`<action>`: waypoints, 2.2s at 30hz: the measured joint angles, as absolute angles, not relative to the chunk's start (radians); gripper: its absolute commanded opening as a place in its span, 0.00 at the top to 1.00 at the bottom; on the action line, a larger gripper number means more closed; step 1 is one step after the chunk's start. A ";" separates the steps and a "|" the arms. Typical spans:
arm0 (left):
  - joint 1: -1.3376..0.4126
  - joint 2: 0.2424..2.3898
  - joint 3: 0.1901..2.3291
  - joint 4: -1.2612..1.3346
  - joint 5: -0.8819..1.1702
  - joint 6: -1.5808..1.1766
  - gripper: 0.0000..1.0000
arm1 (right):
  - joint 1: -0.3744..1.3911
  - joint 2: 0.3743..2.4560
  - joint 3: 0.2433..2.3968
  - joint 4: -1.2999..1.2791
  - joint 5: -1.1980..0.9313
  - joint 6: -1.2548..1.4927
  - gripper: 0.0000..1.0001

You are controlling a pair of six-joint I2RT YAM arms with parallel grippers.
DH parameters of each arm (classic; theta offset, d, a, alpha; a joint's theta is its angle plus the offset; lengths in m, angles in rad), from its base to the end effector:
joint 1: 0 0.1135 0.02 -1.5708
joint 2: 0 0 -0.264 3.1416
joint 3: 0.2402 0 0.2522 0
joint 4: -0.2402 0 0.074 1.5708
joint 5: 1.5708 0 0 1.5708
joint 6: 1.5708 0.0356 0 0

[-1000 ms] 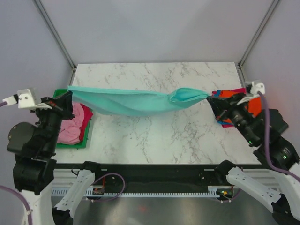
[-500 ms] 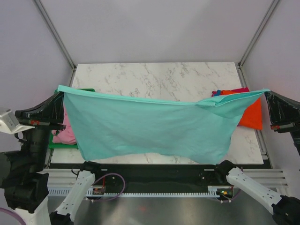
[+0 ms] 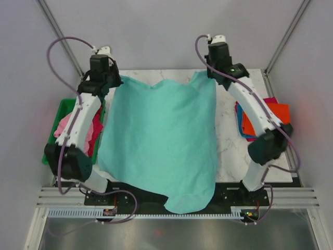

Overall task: Fold and stack the t-shirts
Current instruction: Flatten the tshirt out

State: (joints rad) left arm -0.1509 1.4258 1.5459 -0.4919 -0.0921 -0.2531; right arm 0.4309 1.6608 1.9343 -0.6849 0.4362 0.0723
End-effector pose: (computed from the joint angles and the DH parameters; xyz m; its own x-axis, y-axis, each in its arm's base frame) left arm 0.3167 -0.0448 0.4239 -0.3640 -0.1969 -0.9104 -0.0270 0.9792 -0.2009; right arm 0.3341 0.1370 0.4579 -0.3643 -0.0954 -0.9264 -0.0004 0.9948 -0.1023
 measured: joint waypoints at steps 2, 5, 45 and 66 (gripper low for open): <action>-0.130 1.611 1.573 -0.524 -0.078 -0.253 0.89 | 0.364 1.862 1.957 -0.695 0.387 0.083 1.00; -0.099 1.930 1.747 -0.657 -0.040 -0.250 0.42 | 0.294 2.151 2.103 -0.747 0.321 0.097 0.21; -0.142 2.165 1.656 -0.542 0.194 -0.433 0.31 | 0.229 2.169 1.636 -0.489 0.079 0.293 0.02; -0.068 2.334 1.932 -0.550 0.193 -0.492 0.27 | 0.219 2.566 2.260 -0.467 0.043 0.225 0.02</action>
State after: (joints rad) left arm -0.0685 2.3337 1.9316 -0.5503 0.1932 -0.4919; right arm 0.2192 2.5664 2.2597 -0.4667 0.0433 0.2253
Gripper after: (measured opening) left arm 0.694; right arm 0.982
